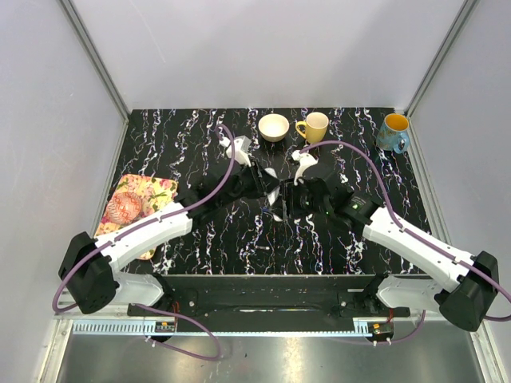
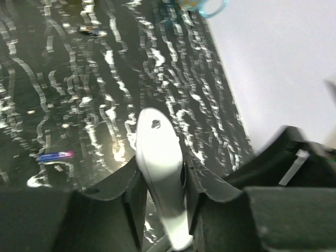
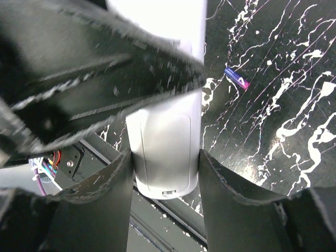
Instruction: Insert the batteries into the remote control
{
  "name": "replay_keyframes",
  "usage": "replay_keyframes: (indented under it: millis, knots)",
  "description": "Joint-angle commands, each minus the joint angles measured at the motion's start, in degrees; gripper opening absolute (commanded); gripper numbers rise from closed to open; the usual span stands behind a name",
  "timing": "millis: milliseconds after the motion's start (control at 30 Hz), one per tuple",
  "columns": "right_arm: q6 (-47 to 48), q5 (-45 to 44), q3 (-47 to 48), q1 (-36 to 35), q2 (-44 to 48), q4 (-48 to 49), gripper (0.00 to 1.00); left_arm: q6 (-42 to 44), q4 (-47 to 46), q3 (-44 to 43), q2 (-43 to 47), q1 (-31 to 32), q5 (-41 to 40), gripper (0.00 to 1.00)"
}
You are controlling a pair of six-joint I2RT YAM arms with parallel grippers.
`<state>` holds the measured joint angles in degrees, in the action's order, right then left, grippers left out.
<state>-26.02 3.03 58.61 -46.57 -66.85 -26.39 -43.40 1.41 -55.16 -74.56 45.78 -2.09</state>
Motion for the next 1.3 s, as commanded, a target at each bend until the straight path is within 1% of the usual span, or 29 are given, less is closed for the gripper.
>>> replay_keyframes:
  millis: [0,33,67,133,200,233,267,300,367,400,433,467,500,533,567,600,667,767,800,833,867,967,1000,1067,1100,1133,1167,1267]
  knots:
    - [-0.5,-1.6,2.7,-0.8,0.4,2.2,0.0,1.5,-2.8,-2.5,-0.5,0.3,-1.1,0.18]
    - [-0.4,-1.6,2.7,-0.9,0.7,2.1,0.0,1.6,-3.0,-2.3,-0.3,0.3,-1.1,0.05]
    - [-0.6,-1.7,2.6,-0.8,0.9,2.1,0.0,1.7,-2.9,-2.3,-0.3,0.3,-1.3,0.0]
    - [-0.7,-1.6,2.3,-0.8,1.2,2.0,0.0,2.2,-3.0,-2.3,0.0,0.2,-1.3,0.0]
    - [-1.0,-1.7,2.2,-0.9,1.8,2.1,0.15,2.2,-3.3,-2.1,0.4,0.2,-1.3,0.0]
    - [-1.0,-1.6,2.2,-0.8,2.1,2.0,0.25,2.1,-3.7,-1.6,0.8,0.3,-1.4,0.0]
    - [-1.0,-1.5,2.3,-0.8,2.2,1.8,0.5,1.9,-4.0,-1.3,1.2,0.2,-1.7,0.0]
    - [-1.4,-1.4,2.6,-0.8,2.5,1.6,0.59,1.5,-4.3,-0.8,1.5,-0.1,-1.7,0.0]
    - [-2.0,-1.3,2.8,-0.8,3.5,1.1,0.72,0.8,-6.5,1.4,3.0,-1.0,-1.1,0.0]
    - [-2.8,-1.4,2.7,-0.8,4.1,0.9,0.8,-0.4,-7.7,2.6,3.8,-1.6,-0.8,0.0]
    - [-3.3,-1.4,2.5,-0.8,5.5,0.9,0.82,-1.2,-10.7,5.5,5.6,-2.1,-0.6,0.0]
    - [-3.8,-1.4,2.0,-0.9,6.0,1.1,0.83,-2.1,-12.4,7.2,6.7,-3.6,0.2,0.0]
    - [-4.8,-1.4,1.6,-0.7,6.7,1.2,0.84,-4.4,-17.0,9.0,7.8,-4.4,0.9,0.0]
    - [-5.3,-1.1,1.2,-0.8,8.0,2.0,0.84,-5.5,-19.2,13.0,10.0,-5.2,1.4,0.0]
    - [-5.7,-0.6,-0.1,-0.8,8.4,2.7,0.84,-6.6,-21.2,14.7,11.1,-6.6,1.7,0.0]
    - [-6.5,-0.3,-0.9,-0.8,9.0,3.4,0.84,-8.4,-25.4,16.2,12.1,-7.4,3.2,0.0]
    - [-7.5,0.1,-3.3,-0.8,10.1,6.2,0.82,-10.0,-29.2,20.2,14.2,-9.2,6.7,0.0]
    - [-11.1,2.0,-5.5,-0.8,10.0,9.2,0.81,-13.5,-38.1,25.0,16.1,-11.1,10.7,0.0]
    - [-12.1,3.4,-6.2,-0.8,9.9,12.3,0.8,-15.0,-42.8,27.2,16.7,-11.4,11.2,0.0]
    - [-13.0,6.1,-7.1,-0.8,9.5,14.2,0.77,-15.7,-44.7,28.1,16.9,-11.7,11.6,0.0]
    - [-14.0,7.1,-8.4,-0.8,9.2,15.8,0.76,-16.4,-46.7,29.0,17.0,-12.2,12.0,0.0]
    - [-16.9,8.0,-10.1,-0.8,8.8,19.3,0.75,-17.9,-56.8,33.1,17.3,-12.3,10.6,0.0]
    - [-18.0,8.6,-10.8,-0.8,8.8,22.6,0.76,-18.0,-60.9,35.0,17.3,-12.3,9.8,0.0]
    - [-22.2,9.2,-13.2,-0.9,9.5,25.8,0.76,-17.0,-62.7,36.3,18.0,-12.2,6.9,0.0]
    - [-23.4,9.1,-13.9,-0.8,9.7,29.3,0.76,-15.6,-62.4,37.0,19.0,-12.1,6.0,0.0]
    - [-24.5,8.8,-14.3,-0.9,9.8,30.2,0.76,-14.6,-62.1,37.2,19.7,-12.0,5.1,0.0]
    - [-25.4,8.8,-14.1,-0.8,9.5,30.3,0.76,-13.6,-61.9,37.5,20.3,-11.7,3.7,0.0]
    - [-25.0,6.1,-11.4,-0.8,7.4,24.2,0.75,-10.2,-59.7,37.3,22.9,-11.3,2.4,0.0]
